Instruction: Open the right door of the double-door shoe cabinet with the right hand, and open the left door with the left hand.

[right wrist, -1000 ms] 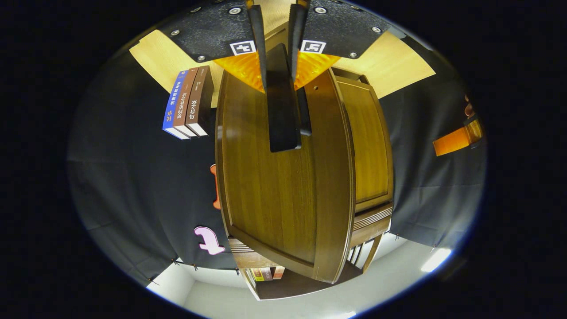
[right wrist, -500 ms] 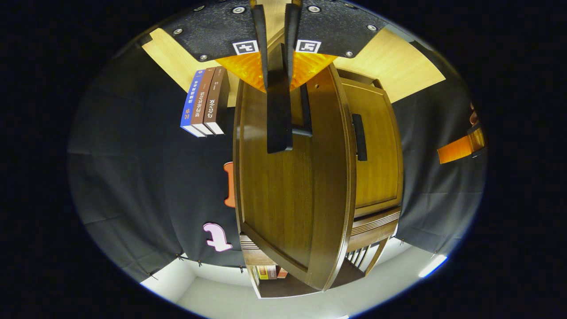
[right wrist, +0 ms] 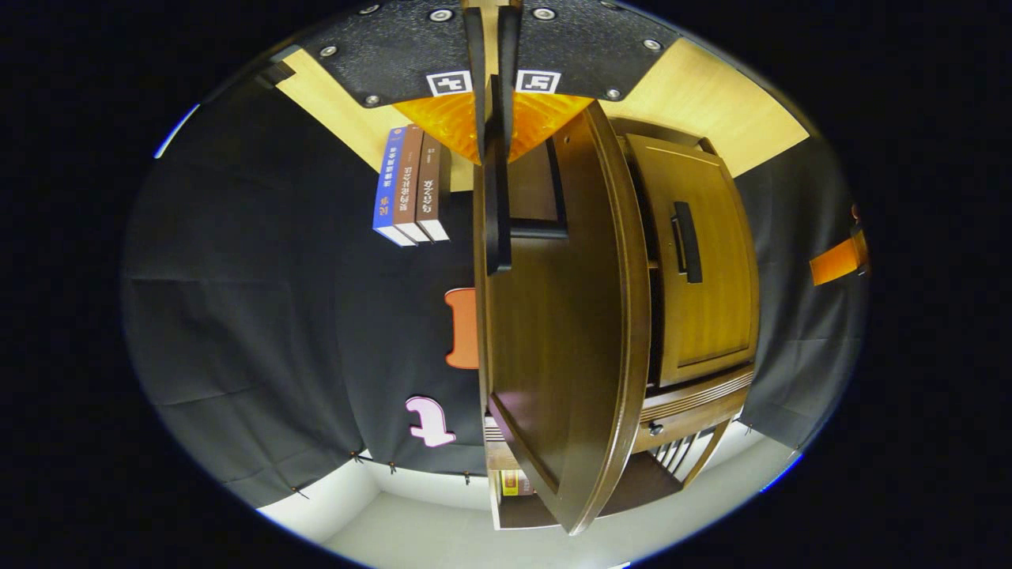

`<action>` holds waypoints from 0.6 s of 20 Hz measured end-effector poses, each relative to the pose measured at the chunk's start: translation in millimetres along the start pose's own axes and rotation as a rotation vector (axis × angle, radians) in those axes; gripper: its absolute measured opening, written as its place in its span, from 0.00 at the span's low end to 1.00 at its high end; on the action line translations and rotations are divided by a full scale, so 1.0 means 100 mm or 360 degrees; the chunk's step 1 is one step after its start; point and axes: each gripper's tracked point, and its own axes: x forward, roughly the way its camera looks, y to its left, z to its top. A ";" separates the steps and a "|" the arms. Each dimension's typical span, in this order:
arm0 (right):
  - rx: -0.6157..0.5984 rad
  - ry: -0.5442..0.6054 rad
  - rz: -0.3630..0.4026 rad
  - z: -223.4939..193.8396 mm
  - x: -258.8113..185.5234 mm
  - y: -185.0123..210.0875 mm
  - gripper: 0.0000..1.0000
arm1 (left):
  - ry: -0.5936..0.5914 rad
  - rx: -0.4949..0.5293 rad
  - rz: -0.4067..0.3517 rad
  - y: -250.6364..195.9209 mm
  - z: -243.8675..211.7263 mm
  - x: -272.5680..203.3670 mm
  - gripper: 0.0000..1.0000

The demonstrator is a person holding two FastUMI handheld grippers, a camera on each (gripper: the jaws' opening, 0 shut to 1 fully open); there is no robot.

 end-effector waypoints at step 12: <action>0.0024 -0.0075 0.0151 0.03 0.00 -0.40 0.01 | 0.0006 -0.0019 0.0000 -0.02 -0.04 -0.01 0.94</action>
